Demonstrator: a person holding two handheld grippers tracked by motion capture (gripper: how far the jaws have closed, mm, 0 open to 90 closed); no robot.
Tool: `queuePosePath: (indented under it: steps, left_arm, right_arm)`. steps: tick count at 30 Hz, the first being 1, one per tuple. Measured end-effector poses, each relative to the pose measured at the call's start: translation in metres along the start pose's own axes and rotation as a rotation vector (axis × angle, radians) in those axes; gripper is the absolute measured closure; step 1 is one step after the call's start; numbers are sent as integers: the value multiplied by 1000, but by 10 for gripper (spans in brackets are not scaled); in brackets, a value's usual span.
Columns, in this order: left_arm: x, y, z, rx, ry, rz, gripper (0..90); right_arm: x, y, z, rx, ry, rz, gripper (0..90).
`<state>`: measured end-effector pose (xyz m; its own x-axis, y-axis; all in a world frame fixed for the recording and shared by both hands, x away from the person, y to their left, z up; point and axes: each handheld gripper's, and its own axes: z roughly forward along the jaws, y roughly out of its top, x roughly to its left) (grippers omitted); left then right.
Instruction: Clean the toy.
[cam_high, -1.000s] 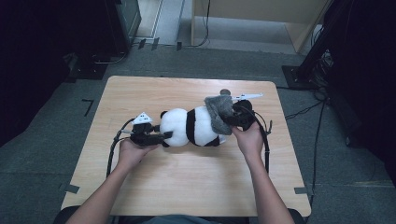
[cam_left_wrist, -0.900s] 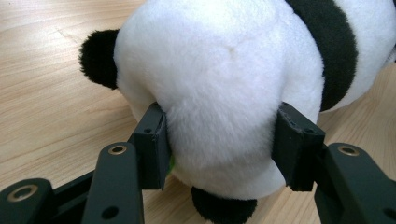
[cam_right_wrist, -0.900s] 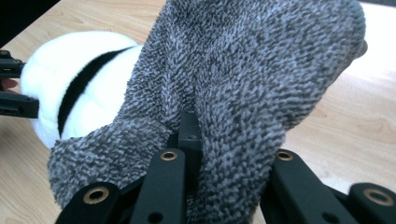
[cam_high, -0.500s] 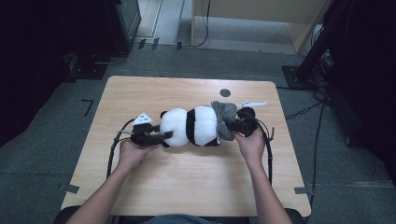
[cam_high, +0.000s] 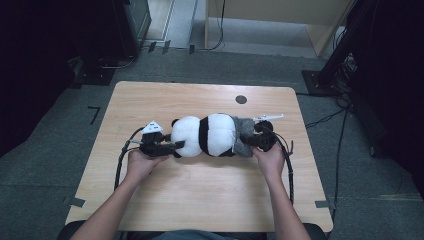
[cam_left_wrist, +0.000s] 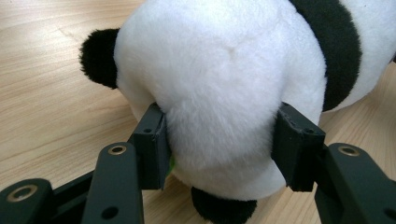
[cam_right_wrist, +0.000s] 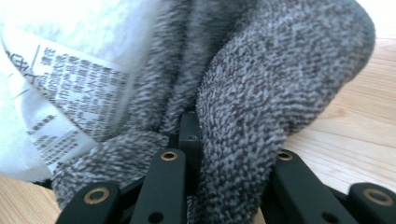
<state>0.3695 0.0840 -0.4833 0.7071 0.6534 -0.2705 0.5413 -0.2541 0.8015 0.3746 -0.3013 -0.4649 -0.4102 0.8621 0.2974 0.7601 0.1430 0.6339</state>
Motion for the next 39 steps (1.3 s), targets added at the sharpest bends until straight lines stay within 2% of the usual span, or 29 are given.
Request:
queuePosePath:
  steps: [7,9,14,19,23,27,39]
  left_arm:
    - [0,0,-1,3,-8,-6,448]
    - [0,0,-2,6,-10,-7,456]
    - [-2,-1,-3,1,3,2,457]
    - [-3,-3,-3,-5,8,7,454]
    - [-2,-3,-3,-5,8,8,453]
    - [-2,-3,-2,-1,9,11,453]
    - [-2,-3,-1,-7,11,12,452]
  right_arm:
    - [-7,7,-27,-74,-6,19,770]
    - [-6,11,-36,-96,-6,11,770]
    - [5,25,-54,-152,1,-22,769]
    - [23,36,-61,-190,24,-69,769]
    - [37,39,-54,-189,42,-104,770]
    - [40,36,-35,-148,41,-111,769]
    - [25,22,-18,-168,89,-53,769]
